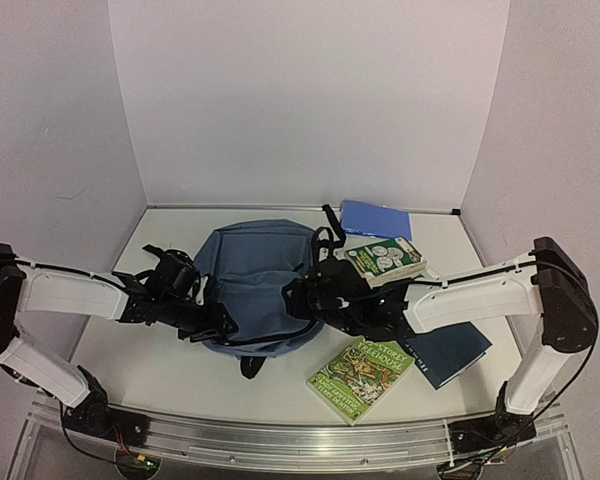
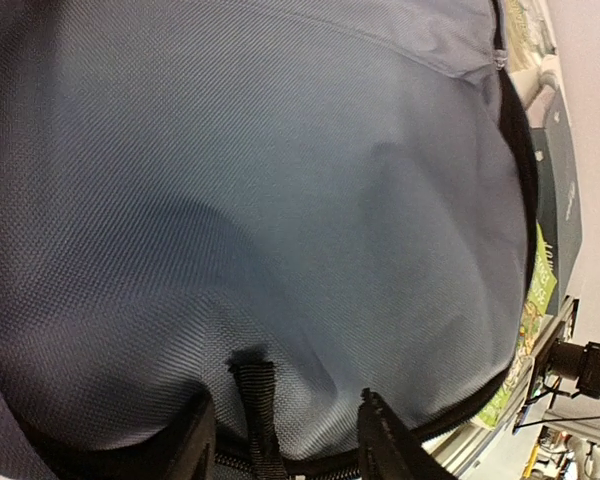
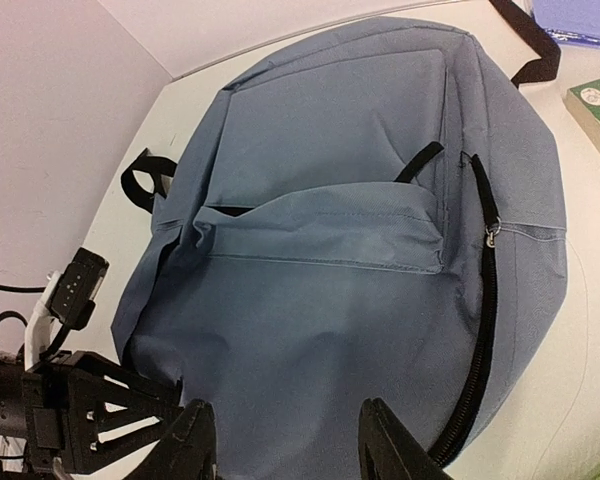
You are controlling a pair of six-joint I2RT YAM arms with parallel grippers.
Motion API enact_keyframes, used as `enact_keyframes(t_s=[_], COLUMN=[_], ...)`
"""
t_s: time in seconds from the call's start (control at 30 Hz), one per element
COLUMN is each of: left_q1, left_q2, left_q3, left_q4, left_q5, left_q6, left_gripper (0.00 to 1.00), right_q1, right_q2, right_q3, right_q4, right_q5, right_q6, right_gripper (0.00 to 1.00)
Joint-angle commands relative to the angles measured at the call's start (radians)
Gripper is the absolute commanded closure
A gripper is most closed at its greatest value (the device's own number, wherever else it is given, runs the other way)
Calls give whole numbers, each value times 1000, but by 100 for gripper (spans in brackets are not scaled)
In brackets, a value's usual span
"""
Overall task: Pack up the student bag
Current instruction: Unzip the student bag at the center of the board.
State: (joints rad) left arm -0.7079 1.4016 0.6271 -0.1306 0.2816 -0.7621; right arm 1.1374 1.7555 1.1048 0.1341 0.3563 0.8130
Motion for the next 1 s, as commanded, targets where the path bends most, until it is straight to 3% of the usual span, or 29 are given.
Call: enact_keyframes(t_s=[0.0, 0.33, 0.5, 0.77, 0.97], left_q1=[-4, -4, -4, -4, -4], left_q2=[75, 103, 27, -129, -149], left_q3=[43, 58, 34, -39, -49], left_q4=[-9, -3, 34, 75, 77], left_q5=[27, 32, 1, -54, -48], left_q6=[-42, -61, -76, -100, -101], left_gripper=[61, 99, 100, 100, 100], right_q1=[4, 3, -1, -30, -51], right_q2=[-45, -77, -70, 15, 98], right_q3=[-31, -91, -80, -46, -6], right_q4=[-14, -18, -109, -134, -134], right_q5=[39, 90, 137, -1, -97], right_q6=[7, 25, 68, 152, 179], right_gripper=[54, 54, 51, 35, 33])
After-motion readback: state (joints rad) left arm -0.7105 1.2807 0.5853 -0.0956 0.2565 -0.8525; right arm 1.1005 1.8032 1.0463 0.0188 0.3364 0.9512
